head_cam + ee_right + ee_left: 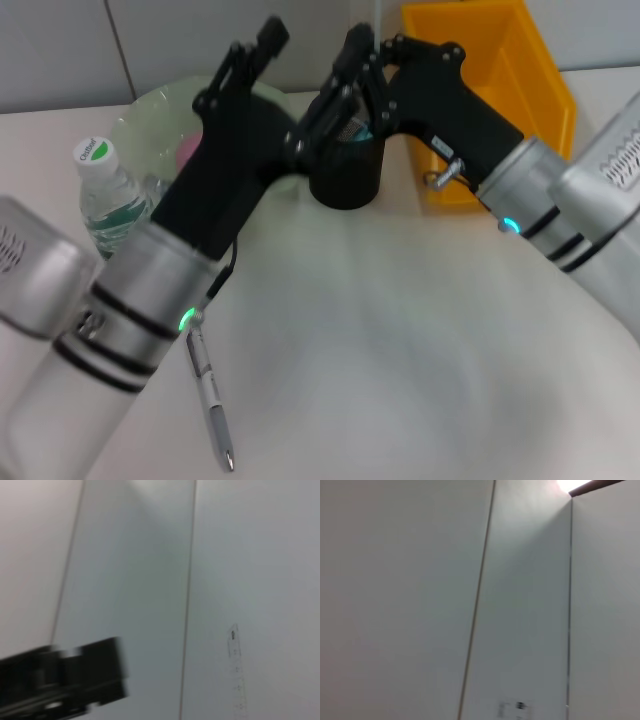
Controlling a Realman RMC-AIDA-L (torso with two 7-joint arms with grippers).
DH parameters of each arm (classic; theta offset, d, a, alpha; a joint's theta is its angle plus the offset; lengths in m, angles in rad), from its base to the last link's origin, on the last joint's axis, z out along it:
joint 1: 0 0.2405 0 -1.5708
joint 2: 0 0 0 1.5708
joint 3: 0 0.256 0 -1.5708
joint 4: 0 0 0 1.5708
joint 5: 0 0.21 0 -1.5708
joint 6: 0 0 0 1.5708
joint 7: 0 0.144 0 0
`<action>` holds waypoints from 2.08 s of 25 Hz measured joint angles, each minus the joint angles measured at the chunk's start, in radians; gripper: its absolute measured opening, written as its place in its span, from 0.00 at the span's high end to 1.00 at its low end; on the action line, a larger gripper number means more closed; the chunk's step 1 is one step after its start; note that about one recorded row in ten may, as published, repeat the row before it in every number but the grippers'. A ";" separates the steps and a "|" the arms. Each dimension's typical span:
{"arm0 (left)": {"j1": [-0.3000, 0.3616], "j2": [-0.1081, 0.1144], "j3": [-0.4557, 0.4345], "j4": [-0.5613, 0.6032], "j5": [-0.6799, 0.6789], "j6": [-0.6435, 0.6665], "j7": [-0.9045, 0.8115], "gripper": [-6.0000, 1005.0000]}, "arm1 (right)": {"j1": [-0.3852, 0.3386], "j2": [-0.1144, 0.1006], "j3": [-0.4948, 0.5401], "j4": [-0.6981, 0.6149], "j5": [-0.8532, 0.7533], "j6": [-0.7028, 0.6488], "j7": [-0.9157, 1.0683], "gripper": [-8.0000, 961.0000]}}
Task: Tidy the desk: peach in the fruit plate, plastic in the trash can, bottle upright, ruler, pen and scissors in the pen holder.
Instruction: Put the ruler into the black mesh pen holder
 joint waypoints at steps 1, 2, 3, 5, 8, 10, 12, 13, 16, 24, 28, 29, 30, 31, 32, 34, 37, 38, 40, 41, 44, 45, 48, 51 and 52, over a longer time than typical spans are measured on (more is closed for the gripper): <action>0.000 0.000 0.000 0.000 0.000 0.000 0.000 0.27 | 0.000 0.000 0.000 0.000 0.000 0.000 0.000 0.99; 0.014 0.001 -0.011 -0.001 0.035 0.002 -0.022 0.27 | 0.006 0.000 0.009 0.000 0.000 0.016 0.000 0.99; 0.043 0.002 -0.035 -0.007 0.097 0.007 -0.069 0.27 | 0.019 0.000 0.028 0.003 0.000 0.046 0.000 0.99; 0.070 0.002 -0.048 -0.011 0.136 0.010 -0.107 0.27 | 0.030 0.000 0.048 0.007 0.000 0.075 0.000 0.98; 0.089 0.004 -0.051 -0.014 0.154 0.013 -0.137 0.27 | 0.051 0.000 0.065 0.011 0.000 0.134 -0.001 0.98; 0.101 0.005 -0.051 -0.021 0.161 0.017 -0.156 0.27 | 0.059 0.000 0.067 0.012 0.000 0.158 -0.001 0.98; 0.111 0.005 -0.051 -0.032 0.173 0.022 -0.176 0.27 | 0.072 0.000 0.077 0.015 0.000 0.202 -0.002 0.98; 0.116 0.008 -0.052 -0.047 0.198 0.025 -0.209 0.27 | 0.084 0.000 0.093 0.019 0.000 0.241 -0.003 0.98; 0.117 0.013 -0.056 -0.079 0.227 0.037 -0.256 0.27 | 0.100 0.000 0.115 0.021 0.000 0.291 -0.003 0.98; 0.115 0.009 -0.099 -0.166 0.289 0.089 -0.347 0.27 | 0.144 0.000 0.133 0.031 0.000 0.384 -0.003 0.99; 0.119 0.008 -0.101 -0.182 0.293 0.110 -0.354 0.27 | 0.155 0.000 0.145 0.039 0.000 0.427 -0.003 0.99; 0.121 0.007 -0.101 -0.183 0.293 0.113 -0.356 0.27 | 0.155 0.000 0.145 0.039 0.000 0.427 -0.003 0.99; 0.122 0.007 -0.101 -0.184 0.293 0.116 -0.359 0.27 | 0.156 0.000 0.145 0.042 0.000 0.437 -0.003 0.99; 0.123 0.007 -0.101 -0.187 0.294 0.120 -0.362 0.27 | 0.156 0.000 0.145 0.042 0.000 0.437 -0.003 0.99; 0.124 0.007 -0.100 -0.189 0.294 0.123 -0.364 0.27 | 0.156 0.000 0.145 0.044 0.000 0.446 -0.003 0.99; 0.125 0.007 -0.099 -0.194 0.294 0.132 -0.367 0.27 | 0.156 0.000 0.145 0.045 0.000 0.460 -0.003 0.99; 0.126 0.008 -0.096 -0.195 0.294 0.139 -0.376 0.27 | 0.154 0.000 0.145 0.048 0.000 0.466 -0.003 0.98; 0.127 0.008 -0.094 -0.196 0.294 0.142 -0.380 0.27 | 0.153 0.000 0.145 0.050 0.000 0.466 -0.003 0.98; 0.130 0.009 -0.093 -0.202 0.300 0.146 -0.381 0.27 | 0.152 0.000 0.146 0.050 -0.002 0.466 0.001 0.97; 0.131 0.008 -0.094 -0.204 0.304 0.147 -0.381 0.27 | 0.152 0.000 0.146 0.050 -0.002 0.466 0.001 0.97; 0.134 0.008 -0.095 -0.211 0.315 0.149 -0.381 0.27 | 0.151 0.000 0.145 0.053 -0.008 0.466 0.003 0.95; 0.136 0.007 -0.094 -0.216 0.318 0.150 -0.381 0.27 | 0.151 0.000 0.144 0.054 -0.009 0.466 0.003 0.95; 0.136 0.007 -0.093 -0.219 0.318 0.150 -0.381 0.27 | 0.150 0.000 0.144 0.055 -0.010 0.480 0.006 0.94; 0.136 0.008 -0.092 -0.225 0.319 0.150 -0.381 0.27 | 0.149 0.000 0.145 0.057 -0.010 0.485 0.006 0.92; 0.136 0.008 -0.092 -0.225 0.319 0.150 -0.381 0.27 | 0.148 0.000 0.145 0.059 -0.010 0.486 0.006 0.92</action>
